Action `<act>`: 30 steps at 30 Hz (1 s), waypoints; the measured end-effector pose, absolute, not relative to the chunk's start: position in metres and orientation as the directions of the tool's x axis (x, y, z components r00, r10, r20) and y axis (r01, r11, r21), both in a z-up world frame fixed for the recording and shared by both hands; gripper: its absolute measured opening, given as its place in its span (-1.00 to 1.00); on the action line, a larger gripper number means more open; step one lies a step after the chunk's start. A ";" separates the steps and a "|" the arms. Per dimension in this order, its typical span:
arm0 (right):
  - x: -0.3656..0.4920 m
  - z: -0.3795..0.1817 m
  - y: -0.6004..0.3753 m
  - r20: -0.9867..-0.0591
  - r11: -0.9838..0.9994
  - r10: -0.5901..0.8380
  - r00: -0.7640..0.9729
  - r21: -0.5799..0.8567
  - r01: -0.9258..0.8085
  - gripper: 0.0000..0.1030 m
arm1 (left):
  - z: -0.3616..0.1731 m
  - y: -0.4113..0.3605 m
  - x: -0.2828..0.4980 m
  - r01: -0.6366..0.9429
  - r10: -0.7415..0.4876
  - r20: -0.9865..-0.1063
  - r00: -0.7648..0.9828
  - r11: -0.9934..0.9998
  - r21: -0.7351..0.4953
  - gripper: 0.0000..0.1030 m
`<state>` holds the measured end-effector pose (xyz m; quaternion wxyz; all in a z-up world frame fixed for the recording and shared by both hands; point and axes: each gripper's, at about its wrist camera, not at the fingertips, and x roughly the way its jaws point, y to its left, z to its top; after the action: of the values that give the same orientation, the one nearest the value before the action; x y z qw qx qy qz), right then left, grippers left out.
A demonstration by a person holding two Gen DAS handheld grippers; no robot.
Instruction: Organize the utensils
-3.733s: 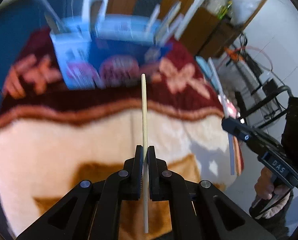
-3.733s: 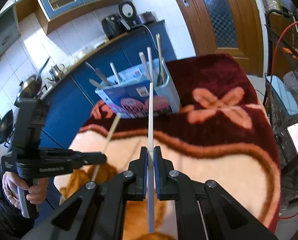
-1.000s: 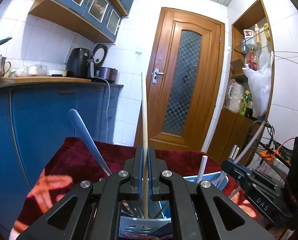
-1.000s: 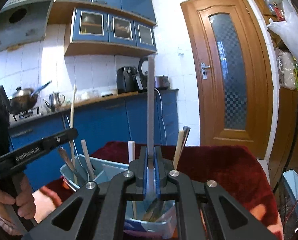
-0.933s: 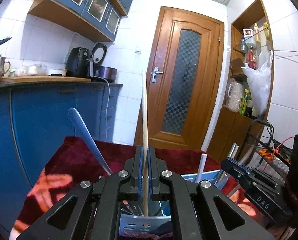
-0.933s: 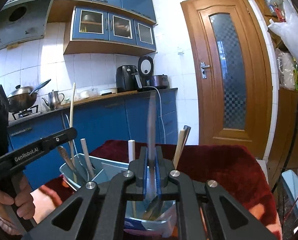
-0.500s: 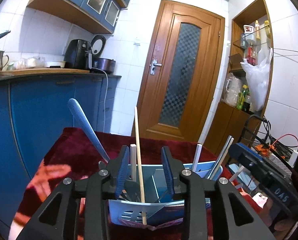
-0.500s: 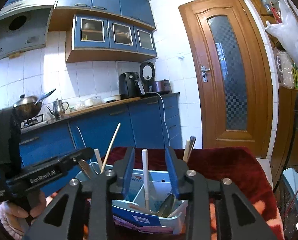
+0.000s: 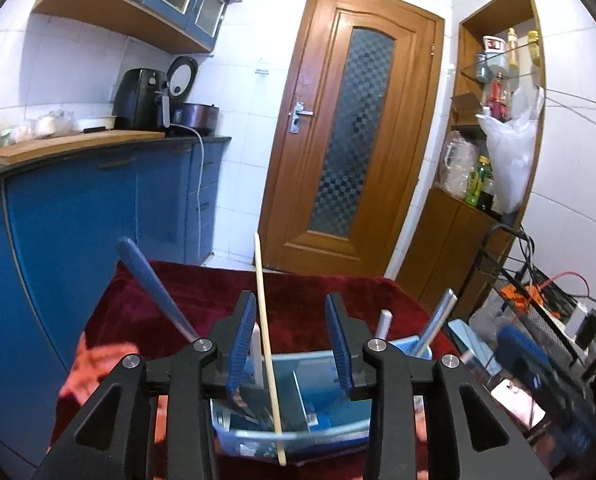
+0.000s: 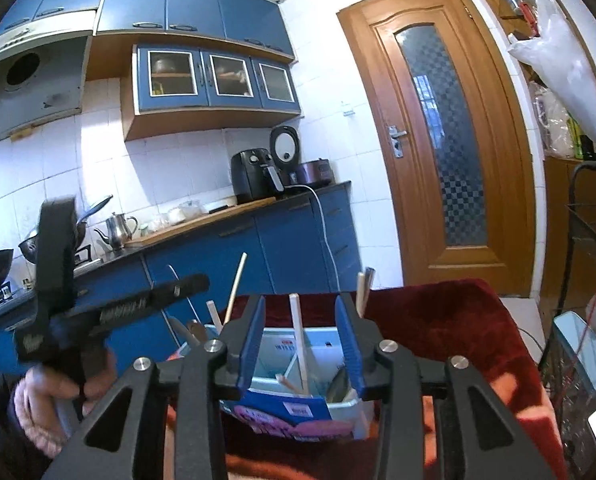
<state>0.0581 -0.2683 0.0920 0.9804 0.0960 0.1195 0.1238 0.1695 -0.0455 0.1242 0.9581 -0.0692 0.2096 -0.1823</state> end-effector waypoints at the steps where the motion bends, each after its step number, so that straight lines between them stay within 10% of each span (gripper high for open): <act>1: 0.057 0.091 -0.268 -0.214 0.953 0.262 0.941 0.214 -0.216 -0.23 | 0.126 -0.046 0.175 0.316 -0.377 -0.383 0.843 0.924 -0.215 -0.28; 17: 0.064 0.057 -0.286 -0.273 0.948 0.265 0.925 0.251 -0.198 -0.23 | 0.114 -0.056 0.272 0.233 -0.376 -0.587 0.717 0.923 -0.307 -0.28; 20: 0.065 0.054 -0.286 -0.275 0.942 0.280 0.920 0.263 -0.208 -0.23 | 0.112 -0.055 0.277 0.232 -0.407 -0.606 0.684 0.908 -0.349 -0.88; 30: 0.062 0.054 -0.283 -0.253 0.937 0.293 0.922 0.268 -0.224 -0.23 | 0.155 -0.047 0.239 0.243 -0.332 -0.404 0.853 0.935 -0.257 -0.92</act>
<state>0.0616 -0.2834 0.0544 0.9732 0.1176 0.1462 0.1329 0.2388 -0.0470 0.1548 0.9573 -0.0989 0.2263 -0.1501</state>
